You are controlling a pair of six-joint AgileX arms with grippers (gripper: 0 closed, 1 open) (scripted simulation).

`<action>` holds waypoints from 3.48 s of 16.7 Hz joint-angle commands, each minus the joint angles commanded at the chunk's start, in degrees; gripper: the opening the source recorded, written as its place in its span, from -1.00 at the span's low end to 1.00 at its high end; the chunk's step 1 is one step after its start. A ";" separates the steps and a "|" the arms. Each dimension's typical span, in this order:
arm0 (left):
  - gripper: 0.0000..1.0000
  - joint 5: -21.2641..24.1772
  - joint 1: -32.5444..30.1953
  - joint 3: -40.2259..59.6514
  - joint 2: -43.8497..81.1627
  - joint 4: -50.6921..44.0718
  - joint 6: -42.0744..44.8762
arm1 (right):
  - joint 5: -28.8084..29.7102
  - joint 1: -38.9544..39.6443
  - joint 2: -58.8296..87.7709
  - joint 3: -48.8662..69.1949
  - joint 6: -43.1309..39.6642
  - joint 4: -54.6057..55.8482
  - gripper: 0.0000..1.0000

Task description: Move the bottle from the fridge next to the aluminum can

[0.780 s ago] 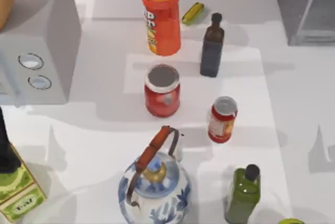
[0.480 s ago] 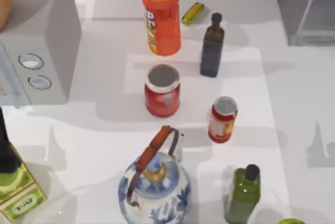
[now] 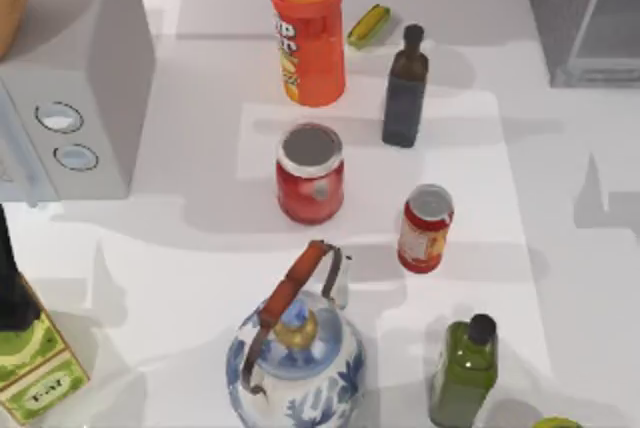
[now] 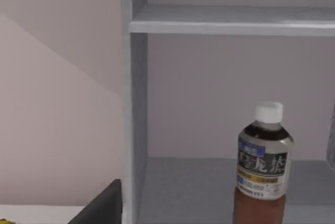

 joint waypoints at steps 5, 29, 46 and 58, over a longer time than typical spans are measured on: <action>1.00 0.00 0.00 0.00 0.00 0.00 0.00 | -2.72 -3.37 34.01 13.39 0.29 16.83 1.00; 1.00 0.00 0.00 0.00 0.00 0.00 0.00 | -5.39 -6.90 84.88 44.25 0.82 35.34 1.00; 1.00 0.00 0.00 0.00 0.00 0.00 0.00 | -4.97 -6.52 87.22 48.62 0.79 33.23 -0.51; 1.00 0.00 0.00 0.00 0.00 0.00 0.00 | -4.98 -6.68 87.13 48.58 0.87 33.23 -1.00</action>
